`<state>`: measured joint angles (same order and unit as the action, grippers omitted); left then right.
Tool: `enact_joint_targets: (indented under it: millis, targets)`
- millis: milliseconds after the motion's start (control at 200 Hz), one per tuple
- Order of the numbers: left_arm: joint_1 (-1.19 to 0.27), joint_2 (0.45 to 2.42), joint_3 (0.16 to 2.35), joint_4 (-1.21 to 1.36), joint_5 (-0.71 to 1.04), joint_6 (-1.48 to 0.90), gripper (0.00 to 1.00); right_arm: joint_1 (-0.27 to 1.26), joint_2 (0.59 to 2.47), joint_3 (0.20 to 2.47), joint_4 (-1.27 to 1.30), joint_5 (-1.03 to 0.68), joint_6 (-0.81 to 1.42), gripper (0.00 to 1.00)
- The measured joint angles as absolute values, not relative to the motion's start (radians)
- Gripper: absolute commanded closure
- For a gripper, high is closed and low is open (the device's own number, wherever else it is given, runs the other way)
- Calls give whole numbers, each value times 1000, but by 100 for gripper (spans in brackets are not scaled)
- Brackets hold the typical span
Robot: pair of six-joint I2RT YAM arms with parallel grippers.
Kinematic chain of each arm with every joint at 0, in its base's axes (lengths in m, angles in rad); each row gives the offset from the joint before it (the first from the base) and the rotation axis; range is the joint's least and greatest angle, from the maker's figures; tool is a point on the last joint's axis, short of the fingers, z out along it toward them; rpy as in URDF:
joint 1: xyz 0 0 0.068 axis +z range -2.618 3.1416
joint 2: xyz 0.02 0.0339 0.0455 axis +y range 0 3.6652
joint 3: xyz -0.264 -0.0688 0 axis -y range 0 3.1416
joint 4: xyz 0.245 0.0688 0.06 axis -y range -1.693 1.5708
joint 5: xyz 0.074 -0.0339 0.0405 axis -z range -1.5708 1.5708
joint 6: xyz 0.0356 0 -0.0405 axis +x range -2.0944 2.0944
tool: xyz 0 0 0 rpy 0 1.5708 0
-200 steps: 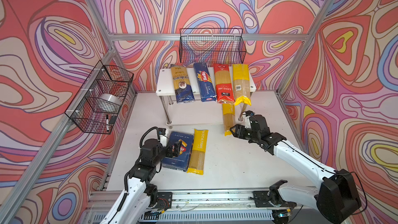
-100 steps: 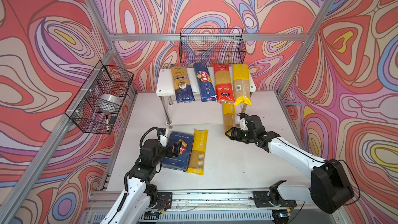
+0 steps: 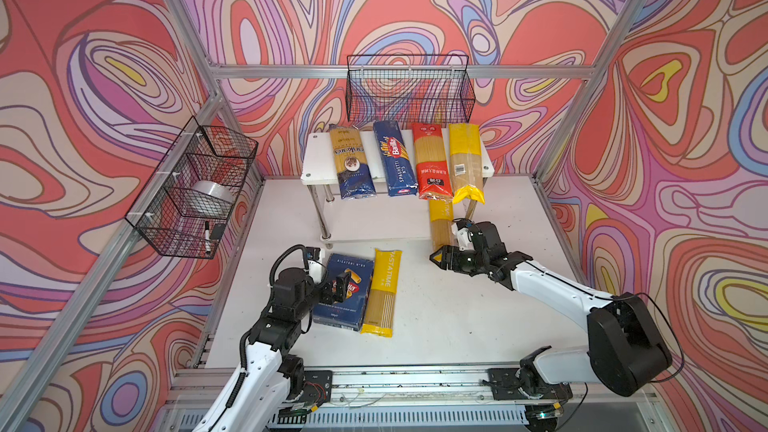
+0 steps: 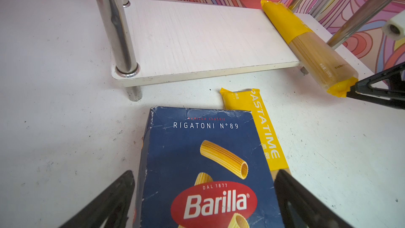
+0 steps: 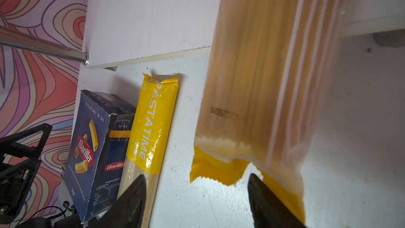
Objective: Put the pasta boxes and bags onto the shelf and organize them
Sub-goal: 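Lower the Pastatime bag against the shelf beside the other yellow bag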
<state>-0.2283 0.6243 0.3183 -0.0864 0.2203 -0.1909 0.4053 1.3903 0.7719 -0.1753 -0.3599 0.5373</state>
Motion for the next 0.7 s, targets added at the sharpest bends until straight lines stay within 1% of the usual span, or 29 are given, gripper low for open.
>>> enact_joint_targets:
  millis: [300, 701]
  targets:
    - [-228, 624, 318, -87, 220, -191, 0, 405, 1449, 772, -135, -376, 537, 25]
    - [-228, 624, 318, -86, 220, -191, 0, 405, 1451, 748, -78, -360, 542, 24]
